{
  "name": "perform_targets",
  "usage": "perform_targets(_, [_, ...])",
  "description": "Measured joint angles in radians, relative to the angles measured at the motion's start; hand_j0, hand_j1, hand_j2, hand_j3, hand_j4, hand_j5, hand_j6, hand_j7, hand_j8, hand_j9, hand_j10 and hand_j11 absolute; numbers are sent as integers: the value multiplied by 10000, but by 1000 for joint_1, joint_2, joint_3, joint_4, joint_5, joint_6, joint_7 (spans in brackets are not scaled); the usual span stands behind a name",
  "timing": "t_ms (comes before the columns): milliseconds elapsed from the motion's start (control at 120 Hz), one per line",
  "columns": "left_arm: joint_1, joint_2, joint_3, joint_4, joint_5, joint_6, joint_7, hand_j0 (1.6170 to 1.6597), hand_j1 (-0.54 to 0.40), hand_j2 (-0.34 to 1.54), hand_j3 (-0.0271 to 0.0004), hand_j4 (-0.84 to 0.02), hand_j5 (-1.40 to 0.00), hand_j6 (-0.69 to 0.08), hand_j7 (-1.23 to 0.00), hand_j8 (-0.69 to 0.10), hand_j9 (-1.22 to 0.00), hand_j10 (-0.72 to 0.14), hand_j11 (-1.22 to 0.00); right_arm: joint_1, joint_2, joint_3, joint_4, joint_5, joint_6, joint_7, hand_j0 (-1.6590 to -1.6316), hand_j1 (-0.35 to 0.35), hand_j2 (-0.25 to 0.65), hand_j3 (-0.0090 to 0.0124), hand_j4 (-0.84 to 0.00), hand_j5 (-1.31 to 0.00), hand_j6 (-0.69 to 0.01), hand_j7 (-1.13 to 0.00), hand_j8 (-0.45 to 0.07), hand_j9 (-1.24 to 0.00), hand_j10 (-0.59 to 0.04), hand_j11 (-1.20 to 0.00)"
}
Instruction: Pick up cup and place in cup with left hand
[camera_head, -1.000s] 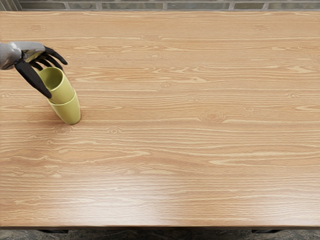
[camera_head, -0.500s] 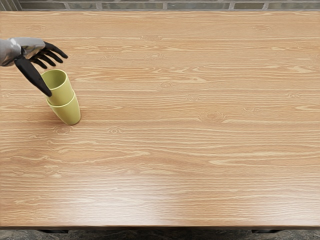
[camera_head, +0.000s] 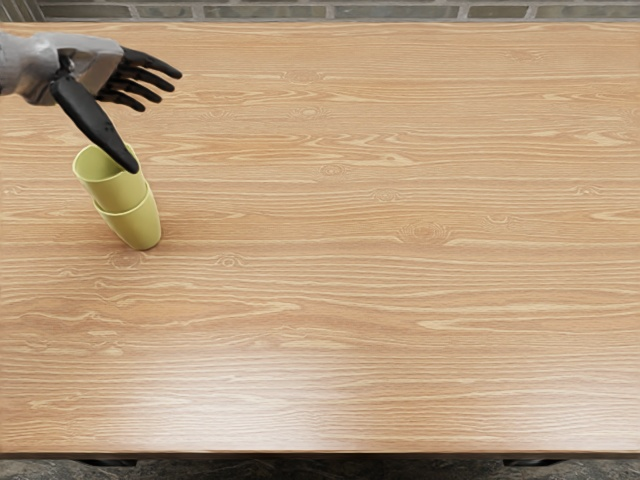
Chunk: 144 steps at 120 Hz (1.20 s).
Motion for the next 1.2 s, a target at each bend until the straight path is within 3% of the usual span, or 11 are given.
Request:
perform_targets(258, [15, -2, -1, -29, -369, -149, 0, 16580, 2780, 126, 0, -628, -784, -633, -782, -629, -781, -622, -780, 0, 0, 1, 0, 0, 0, -1, -16581, -3491, 0, 0, -2, 0, -3, 0, -2, 0, -2, 0])
perform_targets(450, [126, 25, 4, -63, -614, -175, 0, 16581, 3055, 73, 0, -379, -477, -382, -476, -380, -475, -376, -475, 0, 0, 1, 0, 0, 1, -2, -16581, -3491, -1, 0, -2, 0, -3, 0, -3, 0, -2, 0])
perform_targets(575, [155, 73, 4, -80, -656, -179, 0, 16581, 3144, 58, 0, -297, -379, -297, -379, -296, -379, -295, -378, 0, 0, 1, 1, 0, 1, -2, -16581, -3491, 0, 0, -2, 0, -3, 0, -2, 0, -1, 0])
perform_targets(642, [236, 83, 3, -85, -671, -179, 0, 16581, 3171, 49, 0, -271, -347, -271, -347, -271, -347, -270, -346, 0, 0, 1, 2, 0, 1, -2, -16581, -3490, -1, 0, -2, 0, -3, 0, -3, 0, -2, 0])
perform_targets(683, [299, 143, 3, -88, -690, -180, 0, 16581, 3185, 46, 0, -254, -331, -253, -330, -253, -330, -254, -330, 0, 0, 1, 3, 0, 1, -2, -16581, -3490, -1, 0, -2, 0, -3, 0, -2, 0, -1, 0])
perform_targets(942, [320, 189, 4, -97, -726, -181, 0, 16581, 3228, 38, 0, -206, -282, -204, -282, -206, -282, -210, -282, 1, 0, 1, 4, 0, 2, -2, -16581, -3491, 0, 0, -1, 0, -2, 0, -1, 0, -1, 0])
perform_targets(1200, [445, 187, 5, -97, -719, -181, 0, 16581, 3239, 33, 0, -192, -268, -189, -268, -192, -268, -197, -268, 2, 0, 1, 5, 0, 2, -2, -16581, -3490, 0, 0, -1, 0, -2, 0, -1, 0, 0, 0])
